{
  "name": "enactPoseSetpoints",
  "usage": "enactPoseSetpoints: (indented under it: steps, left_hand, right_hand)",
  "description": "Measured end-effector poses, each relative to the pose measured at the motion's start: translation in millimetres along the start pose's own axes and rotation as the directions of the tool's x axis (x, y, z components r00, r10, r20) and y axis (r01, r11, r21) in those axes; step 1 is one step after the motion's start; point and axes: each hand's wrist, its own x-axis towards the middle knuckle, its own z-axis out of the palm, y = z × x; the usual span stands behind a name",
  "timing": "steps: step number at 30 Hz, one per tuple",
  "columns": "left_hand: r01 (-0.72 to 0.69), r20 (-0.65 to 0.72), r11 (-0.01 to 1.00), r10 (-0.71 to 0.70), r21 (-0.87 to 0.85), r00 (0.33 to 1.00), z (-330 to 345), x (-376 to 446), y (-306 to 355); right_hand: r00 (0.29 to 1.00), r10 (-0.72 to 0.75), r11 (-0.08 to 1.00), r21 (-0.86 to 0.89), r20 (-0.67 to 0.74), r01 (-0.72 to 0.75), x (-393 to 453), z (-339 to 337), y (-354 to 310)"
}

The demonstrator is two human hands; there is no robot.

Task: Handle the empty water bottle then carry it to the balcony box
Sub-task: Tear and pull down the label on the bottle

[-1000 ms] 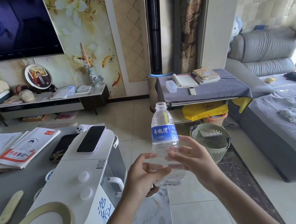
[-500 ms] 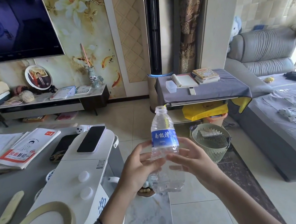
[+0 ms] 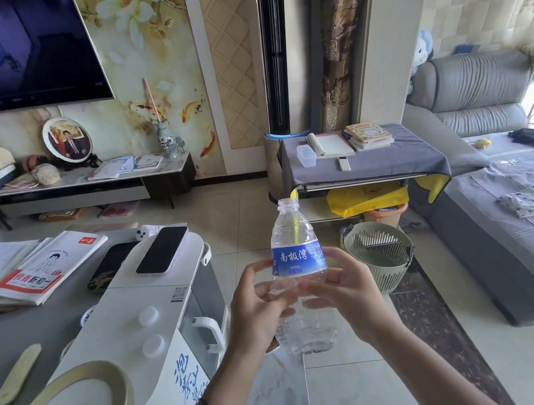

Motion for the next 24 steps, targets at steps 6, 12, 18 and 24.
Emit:
enactPoseSetpoints:
  steps: [6, 12, 18, 24]
  left_hand:
    - [0.02, 0.006, 1.0, -0.02, -0.011, 1.0, -2.8, -2.8, -0.1]
    - [0.021, 0.012, 1.0, -0.021, 0.007, 1.0, -8.2, -1.6, 3.7]
    - [0.031, 0.048, 0.999, -0.032, 0.013, 0.998, -7.1, -6.3, 2.4]
    - [0.02, 0.116, 0.998, -0.026, 0.053, 0.993, -13.4, -8.5, 5.0]
  right_hand:
    - [0.998, 0.034, 0.999, 0.019, 0.047, -0.035, -1.9, -2.8, 1.5]
    - [0.993, 0.04, 0.999, 0.03, 0.113, -0.043, -3.9, -2.4, -1.2]
    - [0.998, -0.024, 0.998, 0.066, 0.066, 0.019, 2.7, -5.1, -10.0]
    - [0.998, -0.01, 0.999, 0.047, 0.062, 0.007, 1.5, -5.8, -8.1]
